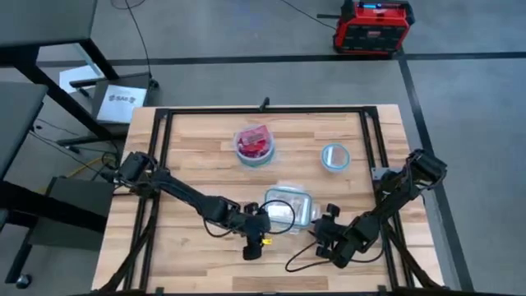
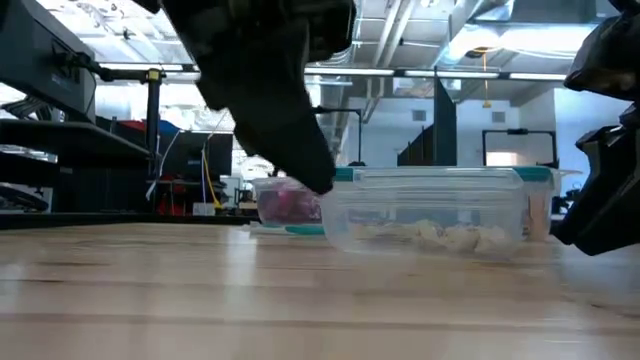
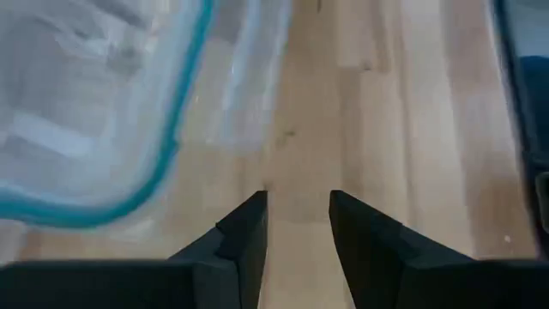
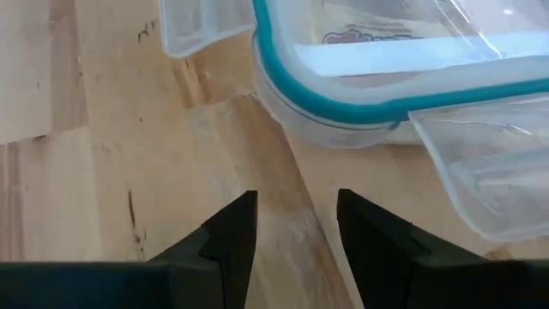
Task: Sort candy
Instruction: Close the rectangular transparent bin
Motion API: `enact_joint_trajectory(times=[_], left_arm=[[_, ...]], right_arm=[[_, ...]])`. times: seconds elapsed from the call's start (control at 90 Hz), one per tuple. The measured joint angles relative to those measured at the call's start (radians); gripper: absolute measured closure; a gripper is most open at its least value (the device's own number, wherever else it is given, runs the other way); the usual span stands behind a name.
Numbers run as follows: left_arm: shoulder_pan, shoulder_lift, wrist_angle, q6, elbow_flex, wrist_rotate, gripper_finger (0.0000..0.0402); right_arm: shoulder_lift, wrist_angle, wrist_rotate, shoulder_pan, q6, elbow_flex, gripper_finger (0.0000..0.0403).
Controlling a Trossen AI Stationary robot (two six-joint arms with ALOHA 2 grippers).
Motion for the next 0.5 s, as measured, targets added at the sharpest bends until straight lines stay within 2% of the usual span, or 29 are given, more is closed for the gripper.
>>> enact_joint_trajectory(times=[0.211,0.5], left_arm=[[0.051,0.001,-0.063,0.039,-0.001,-0.045,0.0289],[0.071,-0.008,-0.044,0.085,0.000,-0.071,0.0289]], right_arm=[[0.000,0.001,0.000,0.000,0.001,0.000,0.0255],[0.000,0.002,0.001,0.000,-0.004,0.000,0.0255]])
